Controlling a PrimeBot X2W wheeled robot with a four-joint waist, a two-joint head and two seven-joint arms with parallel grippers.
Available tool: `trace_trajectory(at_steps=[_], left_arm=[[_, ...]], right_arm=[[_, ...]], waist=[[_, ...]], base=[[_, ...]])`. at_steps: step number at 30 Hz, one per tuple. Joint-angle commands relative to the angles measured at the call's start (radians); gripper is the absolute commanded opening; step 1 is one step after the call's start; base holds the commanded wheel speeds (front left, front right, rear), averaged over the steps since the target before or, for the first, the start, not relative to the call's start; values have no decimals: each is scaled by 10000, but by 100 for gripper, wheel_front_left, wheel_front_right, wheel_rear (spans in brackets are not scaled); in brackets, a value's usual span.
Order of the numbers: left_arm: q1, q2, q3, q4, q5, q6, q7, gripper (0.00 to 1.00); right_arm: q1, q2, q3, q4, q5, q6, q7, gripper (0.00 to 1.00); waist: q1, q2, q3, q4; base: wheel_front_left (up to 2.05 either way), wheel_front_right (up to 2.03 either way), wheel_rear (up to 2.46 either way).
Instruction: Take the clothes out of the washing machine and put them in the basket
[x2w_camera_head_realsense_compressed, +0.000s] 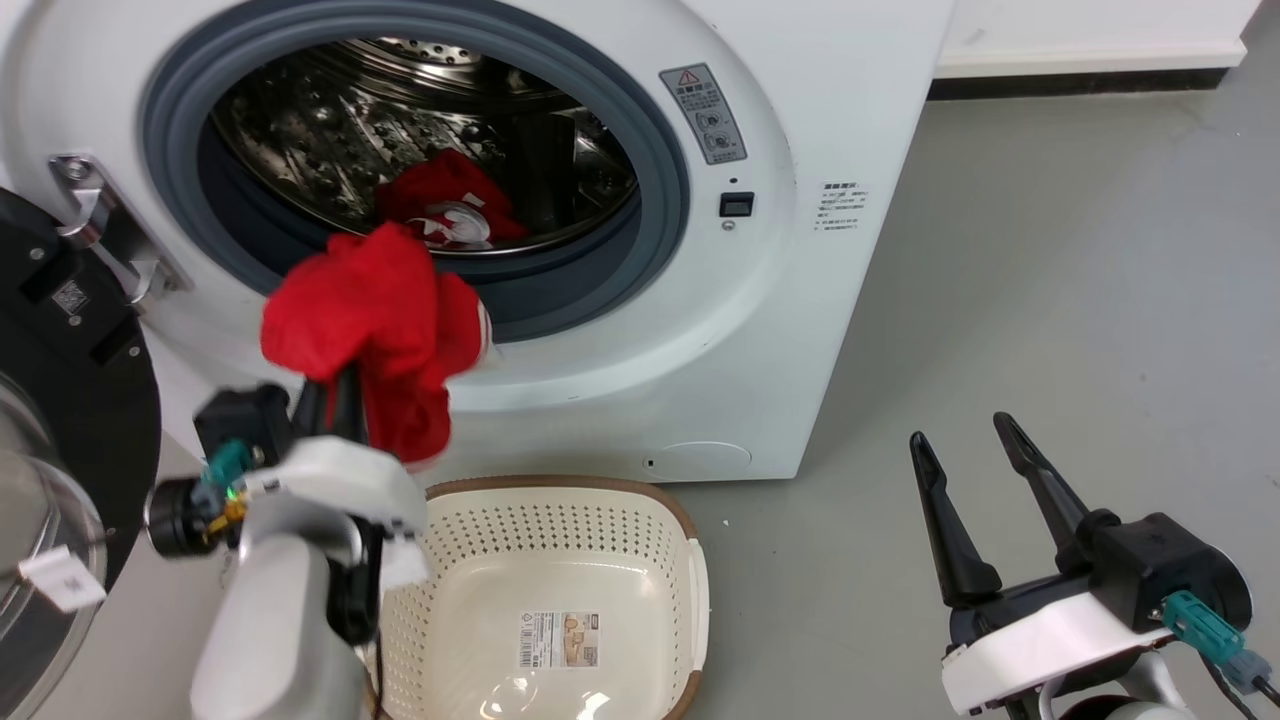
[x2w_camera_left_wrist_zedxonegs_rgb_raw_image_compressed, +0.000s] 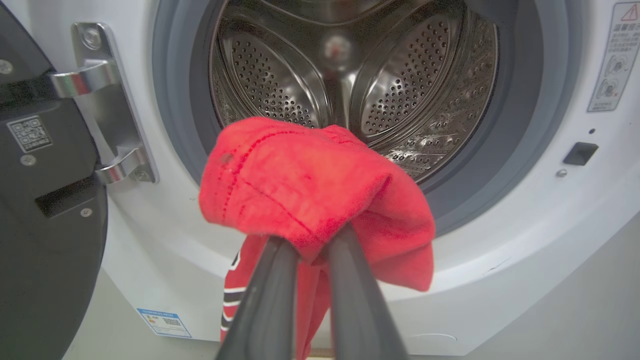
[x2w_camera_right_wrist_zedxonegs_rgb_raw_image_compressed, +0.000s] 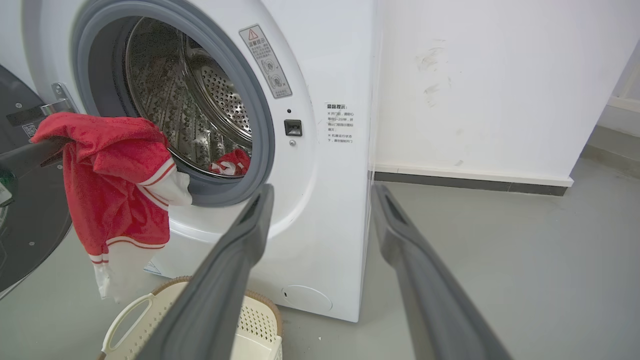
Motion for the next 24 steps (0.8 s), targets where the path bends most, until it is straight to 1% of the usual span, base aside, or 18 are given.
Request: trace_trajectory(at_steps=[1, 7, 11, 16, 19, 24], left_arm=[[511, -88, -45, -347, 54, 68, -45, 0], [2042, -459, -409, -1329, -138, 143, 91, 0], [2611, -608, -609, -1499, -362, 222, 330, 0], [2553, -668, -804, -810, -565, 265, 427, 0], [2084, -714, -880, -256, -689, 315, 358, 0], [1047, -748, -1013, 1162, -902, 268, 190, 0]], right_arm=[[152, 21, -22, -99, -37, -7, 20, 100], [176, 21, -64, -314, -167, -7, 128, 100], [-14, 21, -20, -492, -188, -7, 144, 100], [-411, 21, 146, -703, -322, -7, 148, 100], [-795, 21, 167, -834, -352, -7, 99, 100], [-1251, 21, 208, -824, -381, -7, 47, 100]], waist=[[1, 0, -83, 81], [1, 0, 101, 203], [1, 0, 591, 234], [1, 0, 1527, 40], [1, 0, 2294, -115], [1, 0, 3326, -253]], base=[[0, 0, 0], [0, 0, 0], [0, 0, 0], [0, 0, 0], [0, 0, 0], [0, 0, 0]])
